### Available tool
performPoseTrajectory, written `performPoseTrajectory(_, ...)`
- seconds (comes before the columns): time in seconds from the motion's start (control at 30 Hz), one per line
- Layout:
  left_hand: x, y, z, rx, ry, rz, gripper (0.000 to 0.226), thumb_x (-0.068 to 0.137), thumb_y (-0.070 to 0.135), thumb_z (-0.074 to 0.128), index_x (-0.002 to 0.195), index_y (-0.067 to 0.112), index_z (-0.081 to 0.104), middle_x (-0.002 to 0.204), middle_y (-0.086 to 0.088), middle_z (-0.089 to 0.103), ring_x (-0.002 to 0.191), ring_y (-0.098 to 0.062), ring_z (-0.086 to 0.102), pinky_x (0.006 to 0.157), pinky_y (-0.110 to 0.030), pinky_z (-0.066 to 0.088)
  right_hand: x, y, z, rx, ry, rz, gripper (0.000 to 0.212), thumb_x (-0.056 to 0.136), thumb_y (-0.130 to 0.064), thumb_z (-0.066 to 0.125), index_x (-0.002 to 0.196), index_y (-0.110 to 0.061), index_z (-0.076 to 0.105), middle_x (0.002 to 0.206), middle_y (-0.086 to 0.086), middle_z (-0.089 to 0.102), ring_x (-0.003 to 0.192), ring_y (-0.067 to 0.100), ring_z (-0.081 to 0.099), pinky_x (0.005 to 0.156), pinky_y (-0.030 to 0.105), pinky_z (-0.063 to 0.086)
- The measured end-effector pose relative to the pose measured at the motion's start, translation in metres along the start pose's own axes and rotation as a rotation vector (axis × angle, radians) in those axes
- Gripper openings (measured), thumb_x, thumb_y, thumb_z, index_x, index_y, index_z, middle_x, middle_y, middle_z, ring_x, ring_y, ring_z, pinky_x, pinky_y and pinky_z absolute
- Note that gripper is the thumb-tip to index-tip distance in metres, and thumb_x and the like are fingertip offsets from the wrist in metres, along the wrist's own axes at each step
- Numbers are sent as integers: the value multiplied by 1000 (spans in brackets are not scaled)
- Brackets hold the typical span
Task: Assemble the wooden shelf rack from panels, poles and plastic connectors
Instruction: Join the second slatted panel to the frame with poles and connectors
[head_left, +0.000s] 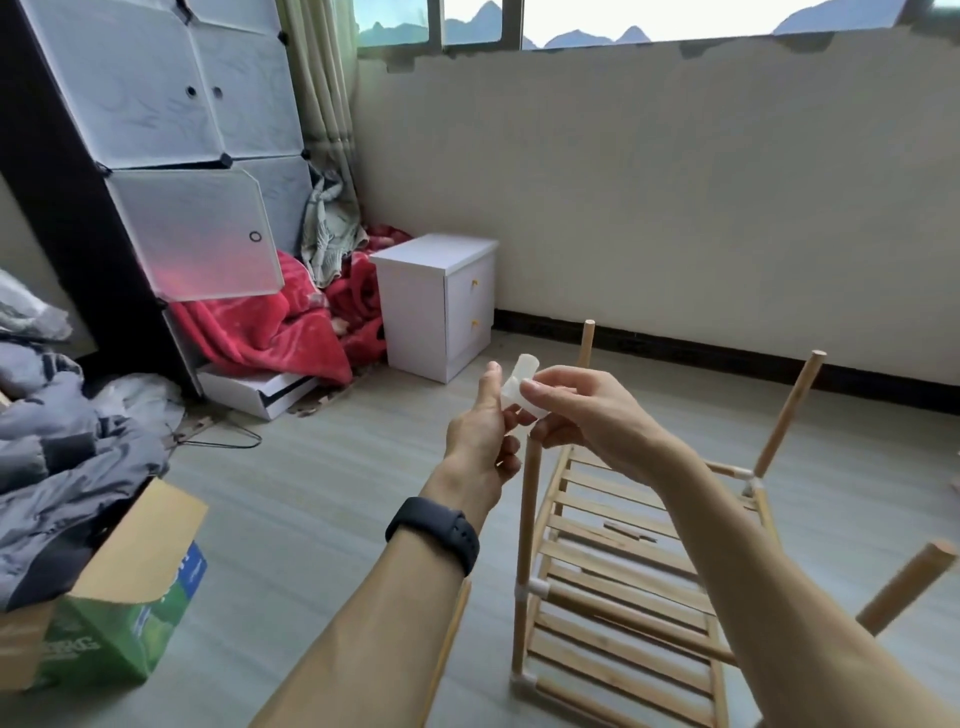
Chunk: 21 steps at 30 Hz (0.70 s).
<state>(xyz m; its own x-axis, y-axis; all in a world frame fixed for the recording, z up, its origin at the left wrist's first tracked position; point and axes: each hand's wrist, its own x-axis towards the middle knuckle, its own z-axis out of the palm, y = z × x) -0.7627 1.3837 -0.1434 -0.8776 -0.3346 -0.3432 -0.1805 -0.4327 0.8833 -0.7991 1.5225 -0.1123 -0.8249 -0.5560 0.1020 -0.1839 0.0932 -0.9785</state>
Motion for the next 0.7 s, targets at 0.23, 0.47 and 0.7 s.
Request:
performPoseTrajectory(0.23,4,2,-1,205,127,301,66,76,83,59,69,18,60,54,9,54,55,-12,47,54,-29,39,7,7,3,-65,98,62,43,90,-55,68,112,-18,71,102,7,74,69,17,71,68,28,58)
performPoseTrajectory(0.47,11,5,-2,281,38,275,62,82,78,58,83,18,74,56,9,60,60,-12,53,57,-27,45,4,14,-1,-10,181,39,32,93,-37,72,104,-8,75,87,8,77,69,16,72,66,25,55)
performPoseTrajectory(0.7,11,-5,-10,247,-170,281,44,89,62,53,102,28,78,102,3,77,104,-20,68,84,-36,49,2,19,-5,-63,313,8,34,88,-36,77,100,-4,72,87,10,76,78,20,76,72,30,61)
